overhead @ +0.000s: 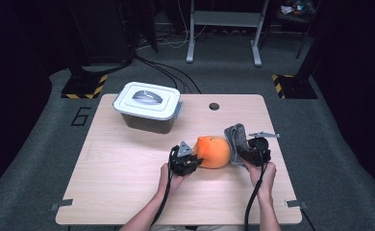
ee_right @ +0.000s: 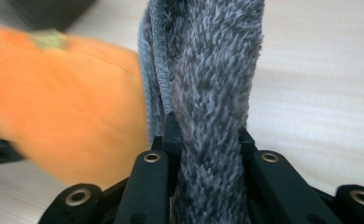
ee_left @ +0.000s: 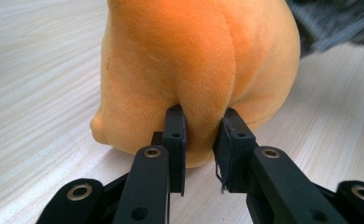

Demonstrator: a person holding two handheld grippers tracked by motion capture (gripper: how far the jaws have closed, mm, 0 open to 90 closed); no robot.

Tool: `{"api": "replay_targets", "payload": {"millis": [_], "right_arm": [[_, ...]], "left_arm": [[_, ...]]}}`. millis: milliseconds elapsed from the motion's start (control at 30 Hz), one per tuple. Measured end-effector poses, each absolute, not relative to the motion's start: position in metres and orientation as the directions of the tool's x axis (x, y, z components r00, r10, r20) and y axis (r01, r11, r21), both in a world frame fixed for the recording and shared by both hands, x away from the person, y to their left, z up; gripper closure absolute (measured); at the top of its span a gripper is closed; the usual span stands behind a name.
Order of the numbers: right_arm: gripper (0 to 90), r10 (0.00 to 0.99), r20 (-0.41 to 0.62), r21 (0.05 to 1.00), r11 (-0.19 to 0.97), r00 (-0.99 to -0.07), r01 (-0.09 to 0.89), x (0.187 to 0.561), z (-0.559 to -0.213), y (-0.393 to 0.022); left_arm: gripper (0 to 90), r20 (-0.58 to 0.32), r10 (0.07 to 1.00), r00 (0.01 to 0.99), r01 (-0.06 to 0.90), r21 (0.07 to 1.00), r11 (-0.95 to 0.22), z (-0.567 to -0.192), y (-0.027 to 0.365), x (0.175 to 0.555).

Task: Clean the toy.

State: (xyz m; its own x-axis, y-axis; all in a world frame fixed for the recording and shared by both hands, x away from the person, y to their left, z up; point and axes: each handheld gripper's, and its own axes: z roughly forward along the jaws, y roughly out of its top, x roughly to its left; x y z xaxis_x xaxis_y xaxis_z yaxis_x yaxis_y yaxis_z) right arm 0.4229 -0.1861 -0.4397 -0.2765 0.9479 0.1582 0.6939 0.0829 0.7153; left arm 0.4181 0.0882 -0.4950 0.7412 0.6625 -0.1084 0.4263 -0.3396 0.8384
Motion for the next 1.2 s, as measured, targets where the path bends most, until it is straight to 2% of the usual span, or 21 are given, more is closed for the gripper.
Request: {"api": "replay_targets", "payload": {"millis": [167, 367, 433, 533, 600, 667, 800, 900, 1000, 1067, 1200], "right_arm": [[74.8, 0.926, 0.146, 0.766, 0.116, -0.348, 0.632, 0.412, -0.414, -0.170], [74.9, 0.907, 0.121, 0.749, 0.183, -0.404, 0.637, 0.418, -0.416, -0.147], [75.1, 0.905, 0.117, 0.742, 0.194, -0.409, 0.642, 0.424, -0.423, -0.144], [75.1, 0.915, 0.105, 0.738, 0.191, -0.390, 0.648, 0.430, -0.427, -0.142], [75.1, 0.917, 0.118, 0.736, 0.177, -0.381, 0.653, 0.432, -0.427, -0.142], [75.1, 0.916, 0.111, 0.736, 0.184, -0.385, 0.652, 0.435, -0.427, -0.143], [75.1, 0.916, 0.113, 0.740, 0.180, -0.385, 0.648, 0.438, -0.428, -0.145], [75.1, 0.919, 0.113, 0.735, 0.179, -0.378, 0.654, 0.439, -0.428, -0.145], [75.0, 0.914, 0.136, 0.738, 0.163, -0.381, 0.654, 0.440, -0.430, -0.149], [75.0, 0.915, 0.147, 0.738, 0.152, -0.376, 0.658, 0.440, -0.430, -0.152], [75.1, 0.916, 0.149, 0.750, 0.141, -0.373, 0.646, 0.437, -0.427, -0.155]], "left_arm": [[74.7, -0.105, 0.664, 0.741, 0.423, 0.841, -0.339, -0.496, 0.088, 0.418], [72.7, -0.093, 0.662, 0.743, 0.413, 0.843, -0.345, -0.496, 0.089, 0.418], [67.8, -0.079, 0.662, 0.745, 0.401, 0.846, -0.350, -0.495, 0.089, 0.418], [51.9, 0.012, 0.654, 0.756, 0.339, 0.848, -0.408, -0.495, 0.088, 0.416], [44.3, 0.023, 0.647, 0.762, 0.333, 0.843, -0.422, -0.496, 0.088, 0.416], [40.4, 0.039, 0.651, 0.758, 0.332, 0.837, -0.436, -0.498, 0.086, 0.416], [38.4, 0.061, 0.652, 0.756, 0.312, 0.842, -0.440, -0.501, 0.083, 0.419], [41.0, 0.105, 0.642, 0.760, 0.269, 0.847, -0.458, -0.504, 0.079, 0.419], [53.5, 0.125, 0.634, 0.763, 0.247, 0.850, -0.465, -0.505, 0.079, 0.419], [65.3, 0.118, 0.638, 0.761, 0.249, 0.855, -0.456, -0.503, 0.080, 0.419], [75.1, 0.095, 0.650, 0.754, 0.253, 0.872, -0.420, -0.502, 0.080, 0.416]]}}
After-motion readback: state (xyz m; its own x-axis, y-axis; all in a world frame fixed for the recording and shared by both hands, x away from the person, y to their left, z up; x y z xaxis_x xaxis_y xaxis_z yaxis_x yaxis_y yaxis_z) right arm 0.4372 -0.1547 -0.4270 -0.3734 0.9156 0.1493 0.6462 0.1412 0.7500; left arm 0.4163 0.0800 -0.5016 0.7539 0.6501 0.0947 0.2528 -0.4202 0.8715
